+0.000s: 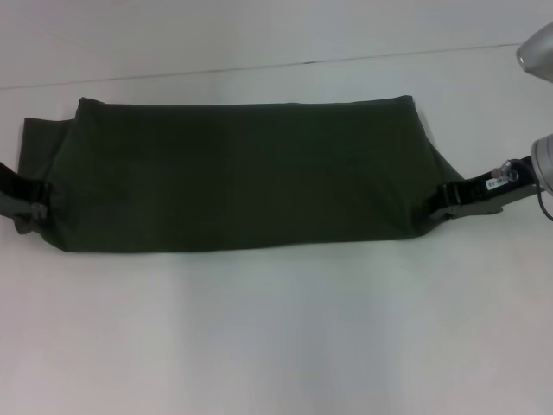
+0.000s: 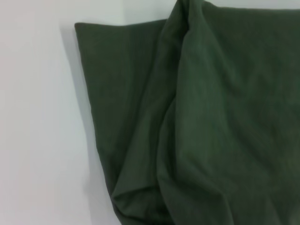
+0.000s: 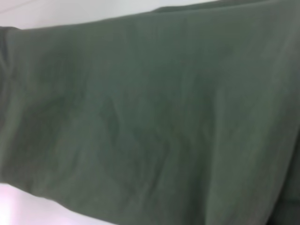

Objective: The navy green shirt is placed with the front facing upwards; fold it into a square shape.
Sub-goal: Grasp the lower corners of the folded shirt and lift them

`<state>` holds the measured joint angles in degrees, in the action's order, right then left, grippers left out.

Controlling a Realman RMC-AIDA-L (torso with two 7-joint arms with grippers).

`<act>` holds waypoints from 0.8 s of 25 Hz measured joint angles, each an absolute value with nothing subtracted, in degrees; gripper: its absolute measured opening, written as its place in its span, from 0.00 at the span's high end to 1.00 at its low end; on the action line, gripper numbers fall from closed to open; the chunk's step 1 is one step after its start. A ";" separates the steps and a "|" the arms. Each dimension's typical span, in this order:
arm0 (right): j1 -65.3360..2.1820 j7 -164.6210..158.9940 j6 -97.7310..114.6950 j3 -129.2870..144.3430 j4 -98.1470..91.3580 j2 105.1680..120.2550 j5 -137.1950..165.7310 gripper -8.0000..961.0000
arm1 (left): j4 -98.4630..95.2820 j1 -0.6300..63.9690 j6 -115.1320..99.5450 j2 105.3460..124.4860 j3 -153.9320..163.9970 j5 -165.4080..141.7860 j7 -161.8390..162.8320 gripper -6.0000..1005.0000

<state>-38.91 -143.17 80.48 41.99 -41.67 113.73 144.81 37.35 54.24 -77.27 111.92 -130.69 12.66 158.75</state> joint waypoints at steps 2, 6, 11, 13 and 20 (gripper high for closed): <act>-38.90 -143.63 81.04 41.99 -41.94 113.57 145.74 0.72 | 37.35 54.22 -77.47 111.84 -130.39 12.66 158.79 0.96; -38.52 -144.27 81.96 42.01 -43.15 113.45 147.15 0.88 | 37.35 54.18 -78.02 111.81 -130.14 12.66 158.83 0.96; -38.31 -144.42 82.18 41.97 -43.37 113.12 148.00 0.97 | 37.35 54.28 -79.37 111.82 -129.99 12.66 158.53 0.96; -38.20 -144.64 82.32 41.93 -43.55 113.08 148.76 0.97 | 37.35 54.28 -80.64 111.69 -129.99 12.66 158.36 0.96; -37.63 -144.93 83.92 42.01 -43.96 112.27 149.75 0.97 | 40.07 52.62 -85.83 111.88 -129.91 12.67 157.98 0.96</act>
<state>-37.63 -144.93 83.92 42.01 -43.96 112.27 149.75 40.07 52.62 -85.83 111.88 -129.91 12.67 157.98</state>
